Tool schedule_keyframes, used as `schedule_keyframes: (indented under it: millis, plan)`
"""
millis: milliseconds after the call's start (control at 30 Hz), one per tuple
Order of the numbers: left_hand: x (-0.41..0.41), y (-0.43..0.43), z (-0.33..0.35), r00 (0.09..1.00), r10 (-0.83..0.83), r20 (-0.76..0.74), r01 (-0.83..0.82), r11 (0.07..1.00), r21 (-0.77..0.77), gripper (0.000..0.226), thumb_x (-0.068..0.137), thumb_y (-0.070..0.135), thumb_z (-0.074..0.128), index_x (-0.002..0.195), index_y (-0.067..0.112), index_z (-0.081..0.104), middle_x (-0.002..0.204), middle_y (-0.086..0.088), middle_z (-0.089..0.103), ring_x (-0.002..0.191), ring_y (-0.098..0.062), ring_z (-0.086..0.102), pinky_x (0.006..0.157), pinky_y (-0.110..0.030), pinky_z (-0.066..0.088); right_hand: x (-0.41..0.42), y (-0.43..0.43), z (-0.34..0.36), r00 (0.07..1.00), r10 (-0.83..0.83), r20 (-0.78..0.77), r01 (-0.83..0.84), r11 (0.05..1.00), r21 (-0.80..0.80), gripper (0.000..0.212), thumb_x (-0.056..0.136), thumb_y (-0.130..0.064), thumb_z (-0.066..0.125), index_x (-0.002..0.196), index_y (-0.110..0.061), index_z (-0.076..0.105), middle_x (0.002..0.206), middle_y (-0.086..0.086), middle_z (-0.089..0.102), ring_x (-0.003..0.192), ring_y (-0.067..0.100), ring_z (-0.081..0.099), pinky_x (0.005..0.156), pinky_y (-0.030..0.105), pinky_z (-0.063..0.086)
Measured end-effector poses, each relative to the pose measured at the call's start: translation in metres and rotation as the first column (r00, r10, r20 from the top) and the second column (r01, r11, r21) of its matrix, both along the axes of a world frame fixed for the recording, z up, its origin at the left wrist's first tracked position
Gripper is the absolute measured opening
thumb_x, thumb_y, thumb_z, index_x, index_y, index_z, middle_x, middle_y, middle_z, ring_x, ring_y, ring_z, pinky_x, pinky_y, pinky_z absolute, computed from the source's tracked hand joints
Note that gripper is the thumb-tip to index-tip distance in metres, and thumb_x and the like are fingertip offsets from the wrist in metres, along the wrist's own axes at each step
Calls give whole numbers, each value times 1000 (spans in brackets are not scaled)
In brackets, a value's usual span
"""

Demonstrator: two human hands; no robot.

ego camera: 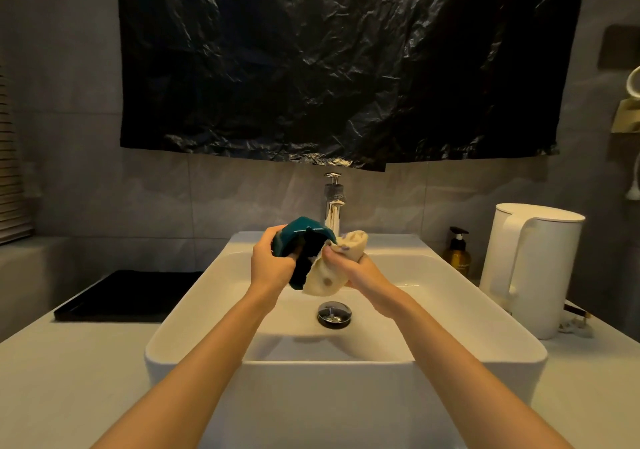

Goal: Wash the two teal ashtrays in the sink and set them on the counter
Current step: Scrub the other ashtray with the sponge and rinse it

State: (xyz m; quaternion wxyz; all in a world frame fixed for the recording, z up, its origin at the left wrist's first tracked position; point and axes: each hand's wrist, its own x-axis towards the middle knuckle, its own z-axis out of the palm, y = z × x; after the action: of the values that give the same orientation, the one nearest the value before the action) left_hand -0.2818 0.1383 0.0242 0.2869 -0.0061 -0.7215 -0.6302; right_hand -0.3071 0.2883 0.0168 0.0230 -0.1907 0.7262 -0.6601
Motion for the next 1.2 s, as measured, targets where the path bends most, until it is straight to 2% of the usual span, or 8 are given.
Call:
schedule_keyframes:
  millis: [67, 200, 300, 567, 800, 933, 1067, 1200]
  plan:
    - [1, 0, -2, 998, 53, -16, -55, 990, -133, 50, 79, -13, 59, 118, 18, 54, 105, 2, 57, 101, -17, 51, 82, -25, 46, -3, 3, -3, 992, -118, -39, 122, 984, 128, 48, 82, -40, 70, 120, -20, 50, 115, 9, 58, 101, 17, 58, 76, 21, 49]
    - [3, 3, -7, 990, 125, -71, -142, 916, -375, 57, 71, -15, 57, 115, 21, 57, 105, 2, 61, 96, -16, 51, 79, -26, 47, -1, 10, -3, 959, -235, -161, 284, 811, 511, 38, 82, -33, 71, 107, -14, 51, 98, 4, 58, 94, 21, 57, 73, 30, 48]
    - [5, 3, -7, 984, 158, -79, -176, 878, -446, 55, 71, -13, 57, 116, 19, 59, 106, -2, 64, 93, -15, 51, 74, -25, 46, 2, 18, 3, 919, -283, -276, 391, 746, 539, 42, 78, -31, 76, 108, -12, 54, 100, 5, 59, 91, 22, 56, 71, 30, 45]
    - [5, 2, -7, 974, 223, -44, -220, 877, -428, 56, 73, -13, 59, 120, 17, 57, 112, -6, 63, 101, -20, 53, 76, -27, 46, 13, 44, 52, 871, -37, -490, 475, 322, 819, 40, 74, -17, 78, 109, -8, 61, 106, 13, 61, 93, 33, 62, 73, 39, 52]
    - [6, 4, -8, 978, 205, -43, -203, 877, -436, 54, 75, -12, 61, 122, 15, 55, 114, -7, 62, 100, -17, 50, 79, -28, 47, -3, 49, 54, 798, -108, -592, 524, 610, 595, 38, 77, -10, 74, 97, -34, 53, 103, -1, 60, 95, 23, 54, 80, 45, 52]
    - [6, 6, -7, 988, 150, -45, -154, 880, -449, 57, 71, -14, 59, 117, 20, 58, 109, -3, 63, 98, -17, 52, 78, -28, 49, -5, 32, 41, 731, -200, -652, 595, 654, 467, 33, 80, -2, 68, 99, -17, 45, 99, 1, 43, 95, 21, 41, 73, 33, 39]
    - [6, 8, -9, 994, 105, -41, -111, 858, -501, 56, 70, -12, 62, 114, 23, 57, 105, 2, 62, 96, -16, 53, 76, -24, 46, -6, 9, 30, 899, -210, -384, 377, 817, 437, 37, 81, 10, 53, 100, -18, 37, 112, 9, 42, 101, 23, 40, 76, 30, 37]
    - [6, 5, -8, 978, 198, -62, -202, 848, -490, 55, 69, -10, 59, 114, 21, 58, 102, -1, 64, 91, -17, 53, 72, -27, 44, -2, 8, 22, 994, 24, -111, 2, 973, 231, 33, 83, -16, 58, 107, -28, 39, 116, 10, 45, 102, 21, 48, 74, 24, 44]
